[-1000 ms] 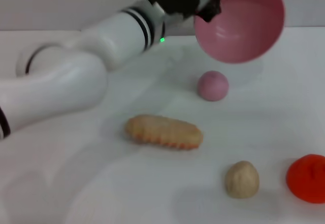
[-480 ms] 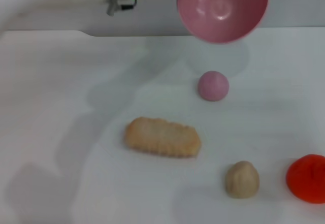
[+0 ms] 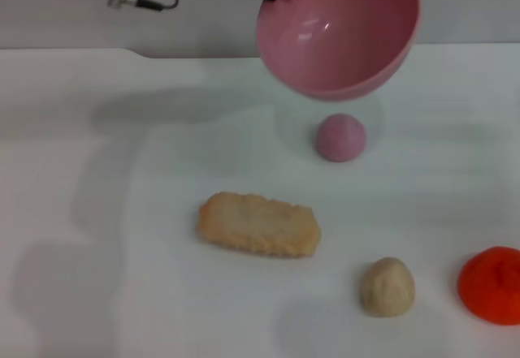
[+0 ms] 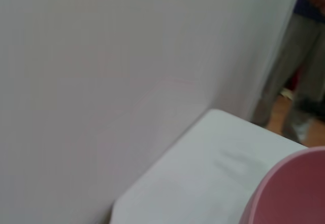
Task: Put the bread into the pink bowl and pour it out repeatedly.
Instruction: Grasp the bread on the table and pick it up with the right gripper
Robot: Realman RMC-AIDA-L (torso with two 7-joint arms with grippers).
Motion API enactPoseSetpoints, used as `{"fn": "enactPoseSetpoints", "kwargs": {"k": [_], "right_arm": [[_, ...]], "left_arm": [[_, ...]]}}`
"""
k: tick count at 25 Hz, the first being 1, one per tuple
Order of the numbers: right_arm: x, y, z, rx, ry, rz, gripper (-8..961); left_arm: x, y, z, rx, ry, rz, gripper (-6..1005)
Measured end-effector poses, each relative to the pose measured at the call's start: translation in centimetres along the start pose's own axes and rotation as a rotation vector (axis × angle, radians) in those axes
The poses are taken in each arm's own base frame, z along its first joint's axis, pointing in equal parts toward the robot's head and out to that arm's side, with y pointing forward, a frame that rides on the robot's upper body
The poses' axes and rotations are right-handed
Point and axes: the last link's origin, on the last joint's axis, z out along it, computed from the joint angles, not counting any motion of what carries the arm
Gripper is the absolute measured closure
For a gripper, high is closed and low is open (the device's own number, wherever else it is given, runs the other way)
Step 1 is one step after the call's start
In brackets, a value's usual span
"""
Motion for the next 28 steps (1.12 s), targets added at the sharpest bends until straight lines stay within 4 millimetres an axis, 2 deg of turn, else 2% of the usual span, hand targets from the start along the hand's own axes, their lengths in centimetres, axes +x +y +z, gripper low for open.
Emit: {"fn": "enactPoseSetpoints", "kwargs": {"k": [4,7,11,15,20,28], "right_arm": [[1.1,1.0,2.4,-0.100,0.215,0.033,439],[1.7,3.0,3.9,-0.228,0.387,0.027,440],[2.3,5.7,4.8,-0.385,0.617,-0.012,441],[3.0,8.3,4.9,-0.506,0.838,-0.099,442],[2.8,11.4,4.6,-0.665,1.028,-0.183,439],[1.4,15.8,4.6,-0.822,1.130,-0.373,440]], "left_arm": [[-1.1,-0.3,-1.2,-0.026,-0.023,-0.035,956],[-1.7,-0.8,-1.7,-0.016,-0.028,-0.049,956],[-2.4,-1.3,-2.1,0.005,-0.034,-0.059,956],[-3.1,-1.6,-2.1,0.024,-0.062,-0.053,956],[-3.6,-1.8,-2.1,0.035,-0.071,-0.051,956],[-4.2,-2.2,-2.3,0.051,-0.071,-0.060,956]]}}
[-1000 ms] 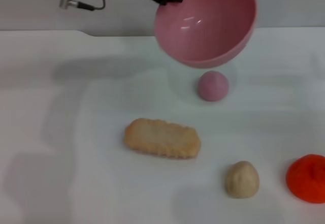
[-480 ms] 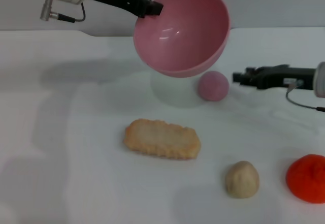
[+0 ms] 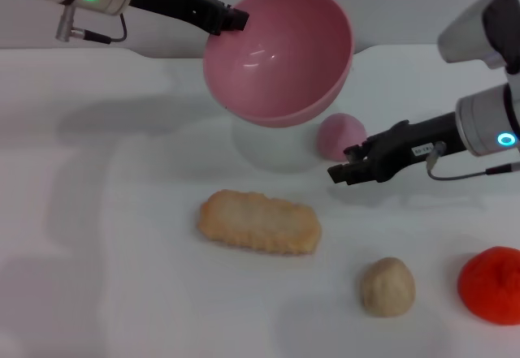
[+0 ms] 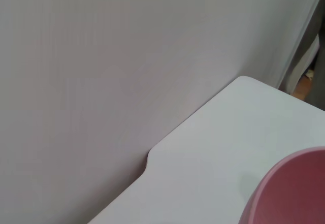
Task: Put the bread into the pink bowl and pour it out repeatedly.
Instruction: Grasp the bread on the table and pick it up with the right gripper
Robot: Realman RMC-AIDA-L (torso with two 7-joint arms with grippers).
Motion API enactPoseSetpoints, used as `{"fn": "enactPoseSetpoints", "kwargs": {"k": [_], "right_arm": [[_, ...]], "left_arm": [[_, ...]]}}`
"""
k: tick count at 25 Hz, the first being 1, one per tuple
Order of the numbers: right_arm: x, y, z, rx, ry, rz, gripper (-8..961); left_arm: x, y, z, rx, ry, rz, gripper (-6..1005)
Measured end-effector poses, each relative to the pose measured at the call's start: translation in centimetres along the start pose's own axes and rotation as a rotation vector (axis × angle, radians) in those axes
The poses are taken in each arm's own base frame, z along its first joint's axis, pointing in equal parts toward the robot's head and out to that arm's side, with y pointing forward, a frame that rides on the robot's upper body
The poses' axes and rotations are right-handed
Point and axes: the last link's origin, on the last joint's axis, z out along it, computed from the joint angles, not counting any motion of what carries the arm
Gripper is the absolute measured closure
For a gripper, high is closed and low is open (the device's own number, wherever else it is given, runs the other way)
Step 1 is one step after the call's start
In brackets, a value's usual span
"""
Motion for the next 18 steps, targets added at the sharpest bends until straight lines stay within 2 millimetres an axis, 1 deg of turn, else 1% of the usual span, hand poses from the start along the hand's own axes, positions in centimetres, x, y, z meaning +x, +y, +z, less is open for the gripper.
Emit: {"fn": "enactPoseSetpoints", "kwargs": {"k": [3,6,10,13,18], "right_arm": [[-1.2,0.8,0.2,-0.022,0.032,-0.047,441],[-2.0,1.8,1.0,-0.042,0.074,-0.106,441],[-2.2,3.2,2.8,-0.040,0.134,-0.195,442],[-2.2,3.9,3.7,-0.033,0.147,-0.237,442],[-2.0,4.0,4.3,-0.013,0.134,-0.244,441]], "left_arm": [[-0.4,-0.1,0.0,0.003,-0.002,-0.006,956],[-0.8,-0.1,0.0,0.003,-0.005,-0.013,956],[-1.3,0.1,0.2,-0.004,-0.011,-0.020,957],[-1.6,0.3,0.2,-0.007,-0.010,-0.024,957],[-2.1,0.3,-0.1,-0.002,-0.003,-0.024,957]]}}
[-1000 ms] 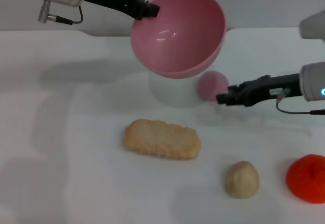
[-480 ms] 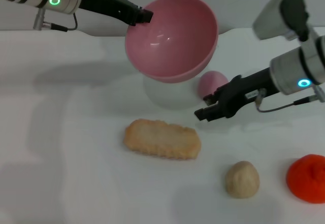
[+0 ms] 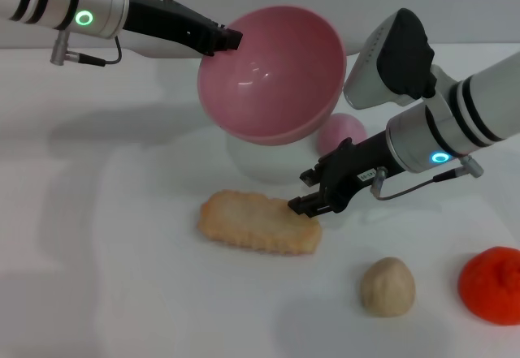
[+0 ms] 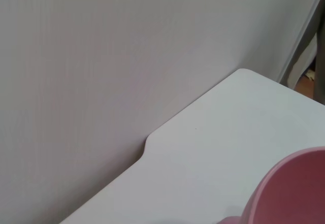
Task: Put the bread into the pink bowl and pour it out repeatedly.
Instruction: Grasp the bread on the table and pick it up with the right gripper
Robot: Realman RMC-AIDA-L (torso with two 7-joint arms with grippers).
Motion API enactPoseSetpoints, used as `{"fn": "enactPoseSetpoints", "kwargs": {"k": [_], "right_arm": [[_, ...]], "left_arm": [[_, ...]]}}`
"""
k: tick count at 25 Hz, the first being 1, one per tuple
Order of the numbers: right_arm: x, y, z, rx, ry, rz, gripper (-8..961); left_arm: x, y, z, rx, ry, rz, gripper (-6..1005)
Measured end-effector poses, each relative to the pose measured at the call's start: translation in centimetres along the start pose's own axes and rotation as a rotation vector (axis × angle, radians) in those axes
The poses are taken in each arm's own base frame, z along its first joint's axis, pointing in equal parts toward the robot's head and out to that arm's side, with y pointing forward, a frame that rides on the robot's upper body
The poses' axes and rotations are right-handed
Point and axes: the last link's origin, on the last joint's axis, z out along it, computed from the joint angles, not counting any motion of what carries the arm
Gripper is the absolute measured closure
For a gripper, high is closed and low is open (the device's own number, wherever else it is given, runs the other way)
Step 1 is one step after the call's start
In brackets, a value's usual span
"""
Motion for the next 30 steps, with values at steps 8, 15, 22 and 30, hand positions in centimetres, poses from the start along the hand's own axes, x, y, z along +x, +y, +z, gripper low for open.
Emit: {"fn": "enactPoseSetpoints", "kwargs": {"k": [8,15,22,30], "right_arm": [[0.6,0.3,0.7,0.012,0.004,-0.005,441],[1.1,1.3,1.6,-0.007,-0.005,-0.001,440],[1.6,1.7,1.8,-0.025,-0.020,0.018,439],[1.6,2.5,2.2,-0.055,-0.037,0.032,444]], "left_arm": [[0.0,0.2,0.0,-0.005,-0.001,0.005,957],[0.4,0.6,0.2,-0.023,-0.005,0.011,957],[0.5,0.8,-0.1,-0.028,-0.003,0.021,957],[-0.2,0.7,-0.1,-0.025,-0.007,0.013,957]]}}
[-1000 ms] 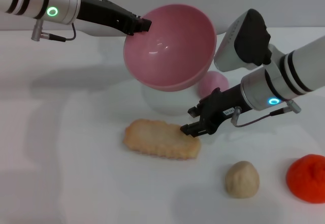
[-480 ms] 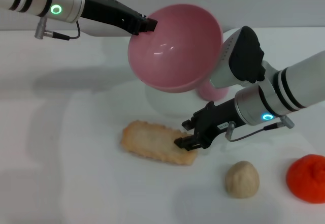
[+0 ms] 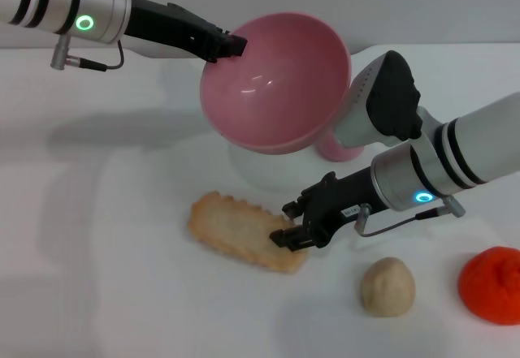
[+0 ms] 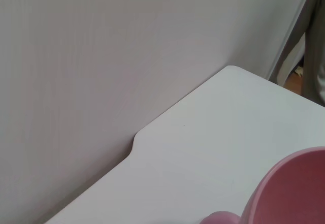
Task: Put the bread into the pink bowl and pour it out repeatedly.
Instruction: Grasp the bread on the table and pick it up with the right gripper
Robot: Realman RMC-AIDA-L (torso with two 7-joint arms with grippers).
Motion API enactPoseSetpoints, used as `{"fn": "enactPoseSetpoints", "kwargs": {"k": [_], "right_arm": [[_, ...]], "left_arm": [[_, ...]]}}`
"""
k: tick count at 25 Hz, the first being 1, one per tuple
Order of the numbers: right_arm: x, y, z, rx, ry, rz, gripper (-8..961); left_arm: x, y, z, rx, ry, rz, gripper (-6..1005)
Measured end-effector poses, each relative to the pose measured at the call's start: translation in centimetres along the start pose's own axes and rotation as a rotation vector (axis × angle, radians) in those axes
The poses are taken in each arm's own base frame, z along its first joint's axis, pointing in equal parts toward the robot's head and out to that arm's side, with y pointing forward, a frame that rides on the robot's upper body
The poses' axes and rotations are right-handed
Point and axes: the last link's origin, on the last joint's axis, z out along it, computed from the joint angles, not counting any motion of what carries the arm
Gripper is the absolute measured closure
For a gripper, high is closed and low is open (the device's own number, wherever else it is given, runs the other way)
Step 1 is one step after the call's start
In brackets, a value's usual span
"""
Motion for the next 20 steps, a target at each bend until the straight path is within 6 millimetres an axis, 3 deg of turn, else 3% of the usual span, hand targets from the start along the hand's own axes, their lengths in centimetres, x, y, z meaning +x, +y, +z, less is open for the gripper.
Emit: {"fn": "enactPoseSetpoints", "kwargs": {"k": [13,20], "right_arm": [[0.58,0.57,0.57,-0.027,0.009,0.022,457],[0.86,0.59,0.65,-0.017,0.004,0.020,605]], "left_arm": [[-0.56,-0.07,-0.05,0.003,0.005,-0.003,957],[-0.69,-0.03,-0.06,0.003,0.005,-0.004,957]]}}
